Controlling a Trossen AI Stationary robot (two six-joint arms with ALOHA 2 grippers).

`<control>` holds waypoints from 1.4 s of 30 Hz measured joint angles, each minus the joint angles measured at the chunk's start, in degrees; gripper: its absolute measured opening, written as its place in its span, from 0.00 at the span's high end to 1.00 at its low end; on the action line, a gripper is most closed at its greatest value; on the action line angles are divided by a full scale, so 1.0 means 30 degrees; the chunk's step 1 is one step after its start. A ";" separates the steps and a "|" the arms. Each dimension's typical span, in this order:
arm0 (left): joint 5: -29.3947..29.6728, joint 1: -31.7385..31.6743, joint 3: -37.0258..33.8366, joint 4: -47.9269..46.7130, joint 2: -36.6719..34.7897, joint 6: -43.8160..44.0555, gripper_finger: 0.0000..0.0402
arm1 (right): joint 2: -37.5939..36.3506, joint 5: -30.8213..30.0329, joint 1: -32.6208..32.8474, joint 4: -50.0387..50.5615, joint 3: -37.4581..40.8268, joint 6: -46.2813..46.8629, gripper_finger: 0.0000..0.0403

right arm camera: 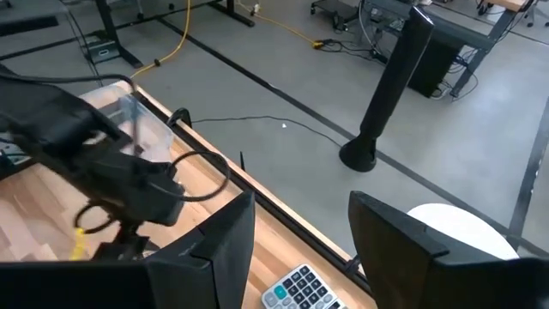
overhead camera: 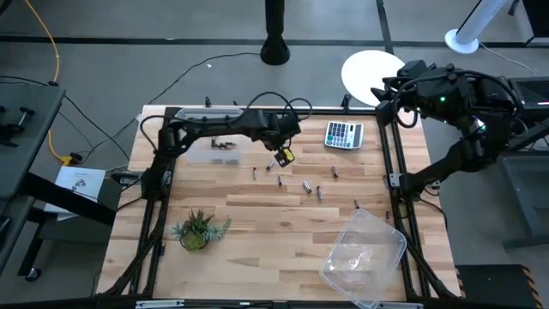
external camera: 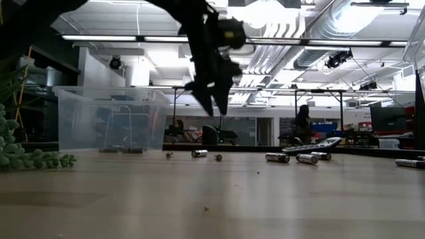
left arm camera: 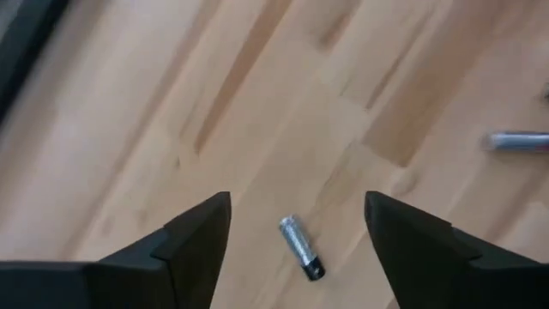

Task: Sort batteries
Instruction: Put the silver battery into the bottom transparent bin

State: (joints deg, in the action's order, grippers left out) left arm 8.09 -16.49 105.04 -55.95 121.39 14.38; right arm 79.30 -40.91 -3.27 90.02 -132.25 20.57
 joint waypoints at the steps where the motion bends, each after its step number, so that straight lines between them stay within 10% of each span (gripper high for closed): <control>1: -0.0262 -0.0138 -0.0003 -0.0198 0.0270 0.0574 0.34 | 0.0093 -0.0001 0.0000 -0.0004 0.0000 0.0004 0.55; 27: -0.1555 -0.0176 -0.2762 0.0917 0.2220 0.5059 0.34 | 0.0695 0.0334 0.0000 0.0000 0.0000 -0.0448 0.55; 31: -0.1829 -0.0268 -0.3000 0.0975 0.2165 0.4703 0.47 | 0.0695 0.0330 0.0000 0.0000 0.0000 -0.0443 0.55; 37: -0.1884 0.0117 -0.3107 0.1139 0.2154 0.4398 0.92 | 0.0695 0.0335 0.0000 0.0000 0.0000 -0.0448 0.55; 42: -0.2146 0.0217 -0.2749 0.0891 0.1851 0.3486 0.91 | 0.0695 0.0342 0.0000 0.0000 0.0000 -0.0440 0.55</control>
State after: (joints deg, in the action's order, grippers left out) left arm 1.65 -15.83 96.80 -53.28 126.94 24.84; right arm 81.38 -39.88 -3.27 90.02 -132.25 19.25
